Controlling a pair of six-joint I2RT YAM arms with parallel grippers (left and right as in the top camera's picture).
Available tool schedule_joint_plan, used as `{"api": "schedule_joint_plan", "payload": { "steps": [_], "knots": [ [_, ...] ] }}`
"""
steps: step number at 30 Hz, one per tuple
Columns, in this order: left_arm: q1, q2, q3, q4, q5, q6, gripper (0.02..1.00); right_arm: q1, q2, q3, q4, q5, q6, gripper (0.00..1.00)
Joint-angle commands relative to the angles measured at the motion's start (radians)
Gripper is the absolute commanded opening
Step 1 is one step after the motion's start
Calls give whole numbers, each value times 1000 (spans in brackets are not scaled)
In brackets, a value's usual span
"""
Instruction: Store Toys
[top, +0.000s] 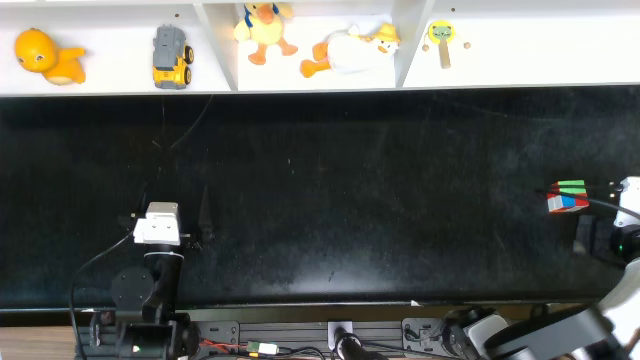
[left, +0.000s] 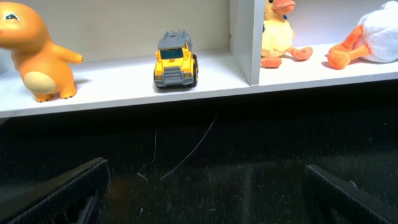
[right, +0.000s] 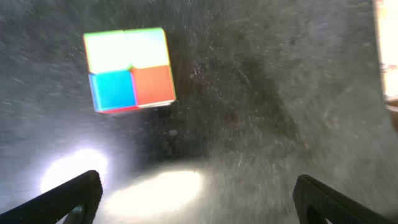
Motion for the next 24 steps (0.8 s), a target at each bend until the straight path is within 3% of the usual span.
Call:
{"api": "schedule_joint_plan", "payload": {
  "steps": [1, 9, 17, 24],
  "knots": [
    [-8, -10, -1, -5, -5, 23, 998, 11, 110, -1, 41, -84, -97, 996],
    [-8, -10, -1, -5, -5, 23, 998, 104, 183, 19, 48, -172, -77, 996],
    [-8, -10, -1, -5, -4, 22, 998, 129, 203, 19, 134, -187, 20, 993],
    [-8, -10, -1, -5, -4, 22, 998, 142, 204, 19, 92, -186, 61, 996]
  ]
}}
